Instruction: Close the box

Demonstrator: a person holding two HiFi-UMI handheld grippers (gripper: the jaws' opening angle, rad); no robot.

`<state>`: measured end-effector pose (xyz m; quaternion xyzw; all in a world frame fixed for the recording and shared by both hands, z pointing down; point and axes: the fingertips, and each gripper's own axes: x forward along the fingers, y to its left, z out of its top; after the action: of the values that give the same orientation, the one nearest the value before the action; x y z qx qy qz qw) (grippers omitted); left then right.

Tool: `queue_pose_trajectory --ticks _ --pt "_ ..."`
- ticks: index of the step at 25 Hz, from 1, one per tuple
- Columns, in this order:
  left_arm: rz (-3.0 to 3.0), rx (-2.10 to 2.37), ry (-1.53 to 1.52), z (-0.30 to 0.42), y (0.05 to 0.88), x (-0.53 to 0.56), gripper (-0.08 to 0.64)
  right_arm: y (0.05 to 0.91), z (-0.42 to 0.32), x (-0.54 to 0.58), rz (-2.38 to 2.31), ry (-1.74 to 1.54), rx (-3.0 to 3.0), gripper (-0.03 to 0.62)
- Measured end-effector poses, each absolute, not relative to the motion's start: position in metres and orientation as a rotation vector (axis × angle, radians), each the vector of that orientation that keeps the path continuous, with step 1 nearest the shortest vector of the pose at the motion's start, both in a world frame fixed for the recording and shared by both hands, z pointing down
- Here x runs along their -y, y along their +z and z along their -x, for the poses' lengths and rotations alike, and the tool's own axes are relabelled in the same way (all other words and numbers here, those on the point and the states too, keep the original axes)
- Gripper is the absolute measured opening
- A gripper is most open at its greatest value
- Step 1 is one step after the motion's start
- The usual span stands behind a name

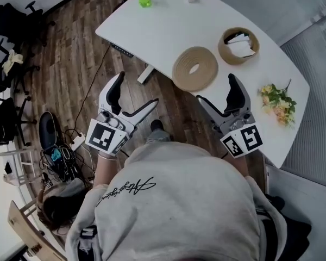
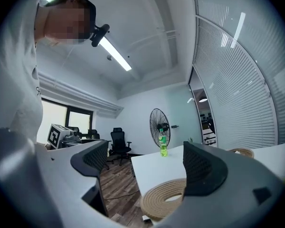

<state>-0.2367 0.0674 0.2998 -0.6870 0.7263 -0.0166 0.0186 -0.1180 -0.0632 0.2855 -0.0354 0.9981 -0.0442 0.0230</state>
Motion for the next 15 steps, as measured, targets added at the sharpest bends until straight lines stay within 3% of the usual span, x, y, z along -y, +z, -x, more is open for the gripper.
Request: queue_pose_trajectory --ticks 15 --pt "2.369 -2.026 -0.064 0.300 0.306 -0.009 0.466 0.283 0.173 0.100 0.353 -0.124 -3.078 0.482"
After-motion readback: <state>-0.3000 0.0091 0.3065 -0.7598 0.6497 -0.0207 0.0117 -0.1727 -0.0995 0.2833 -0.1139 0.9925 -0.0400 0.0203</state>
